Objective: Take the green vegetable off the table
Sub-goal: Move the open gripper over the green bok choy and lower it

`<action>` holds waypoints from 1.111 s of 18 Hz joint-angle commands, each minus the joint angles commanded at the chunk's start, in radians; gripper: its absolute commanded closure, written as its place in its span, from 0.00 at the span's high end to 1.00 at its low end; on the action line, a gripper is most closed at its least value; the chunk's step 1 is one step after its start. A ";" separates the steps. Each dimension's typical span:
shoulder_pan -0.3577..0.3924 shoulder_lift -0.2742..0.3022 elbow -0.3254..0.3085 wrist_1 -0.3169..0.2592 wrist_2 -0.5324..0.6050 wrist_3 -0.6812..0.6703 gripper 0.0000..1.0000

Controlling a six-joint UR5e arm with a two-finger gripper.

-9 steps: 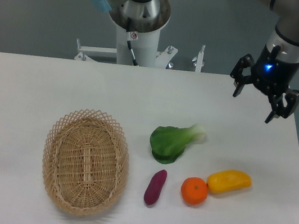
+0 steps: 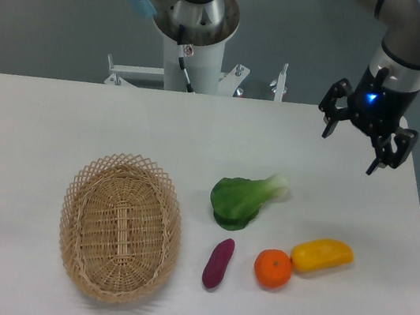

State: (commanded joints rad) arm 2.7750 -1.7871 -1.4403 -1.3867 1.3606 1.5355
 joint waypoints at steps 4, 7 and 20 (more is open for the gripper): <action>-0.005 0.017 -0.047 0.006 0.003 0.014 1.00; -0.015 0.029 -0.133 0.072 0.011 0.014 1.00; -0.136 -0.086 -0.379 0.374 0.258 0.141 1.00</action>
State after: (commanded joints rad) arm 2.6386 -1.8728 -1.8192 -1.0128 1.6183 1.6767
